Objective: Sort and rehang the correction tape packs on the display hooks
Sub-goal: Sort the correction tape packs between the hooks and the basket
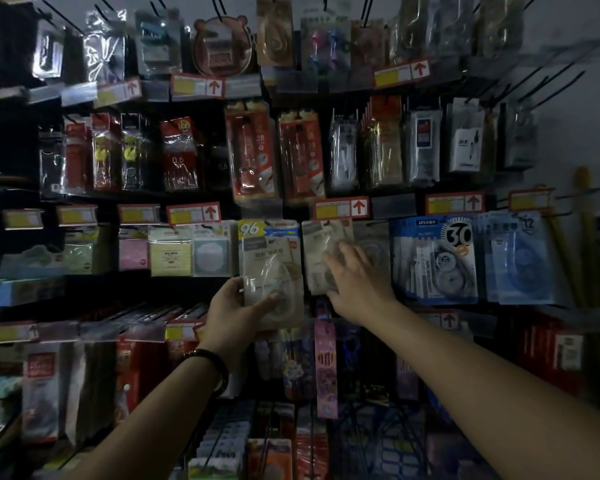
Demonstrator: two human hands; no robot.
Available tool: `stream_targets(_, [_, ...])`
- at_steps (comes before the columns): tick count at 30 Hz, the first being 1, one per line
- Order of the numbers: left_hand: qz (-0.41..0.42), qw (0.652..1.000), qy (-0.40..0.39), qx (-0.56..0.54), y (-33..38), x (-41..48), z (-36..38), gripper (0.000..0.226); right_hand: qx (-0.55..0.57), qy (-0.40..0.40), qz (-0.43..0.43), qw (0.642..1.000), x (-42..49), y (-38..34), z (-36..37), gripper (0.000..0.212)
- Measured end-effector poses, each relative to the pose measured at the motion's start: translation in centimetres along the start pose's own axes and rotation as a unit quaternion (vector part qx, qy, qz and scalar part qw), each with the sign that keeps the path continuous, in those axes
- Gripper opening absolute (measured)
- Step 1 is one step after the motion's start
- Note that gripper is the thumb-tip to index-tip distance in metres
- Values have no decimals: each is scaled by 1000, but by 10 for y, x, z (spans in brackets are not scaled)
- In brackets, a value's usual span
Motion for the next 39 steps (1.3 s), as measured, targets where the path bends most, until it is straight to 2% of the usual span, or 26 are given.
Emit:
stream_targets(2, [-5, 1000, 2, -2, -4, 1, 2, 40, 35, 22, -4, 999, -7, -1, -5, 73])
stream_targets(4, [-11, 1000, 5, -7, -9, 3, 6, 37, 77, 70, -43, 994, -20, -7, -12, 72])
stream_targets(7, [-18, 999, -9, -29, -14, 5, 16, 31, 128, 76, -111, 983, -38, -19, -17, 93])
stream_targets(10, [-25, 998, -25, -56, -17, 2, 29, 27, 113, 60, -142, 982, -48, -28, -15, 104])
stream_targets(15, [-18, 996, -71, -49, -21, -1, 39, 35, 104, 52, -134, 984, -49, -21, -12, 98])
stream_targets(20, [6, 991, -73, 112, -19, 1, 32, 46, 47, 77, -82, 993, -35, -4, -13, 95])
stream_targets(22, [-1, 988, -79, 136, -22, 1, 30, 43, 27, 80, -60, 995, -29, 1, -12, 91])
stream_targets(29, [-38, 984, -113, 133, -33, -2, 27, 31, -5, 96, -23, 995, -9, 5, -16, 87])
stream_targets(39, [-61, 979, -127, 147, -24, -12, 27, 27, -45, 58, -38, 997, -2, 6, -14, 87])
Point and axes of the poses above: each hand's wrist, its own x-axis towards the middle knuckle, its own z-axis out of the palm, y = z × x, the point moved 3 cm from there along x, towards the middle knuckle, and after that the axes turned 7 degrees about z, right-handed, at the moved point
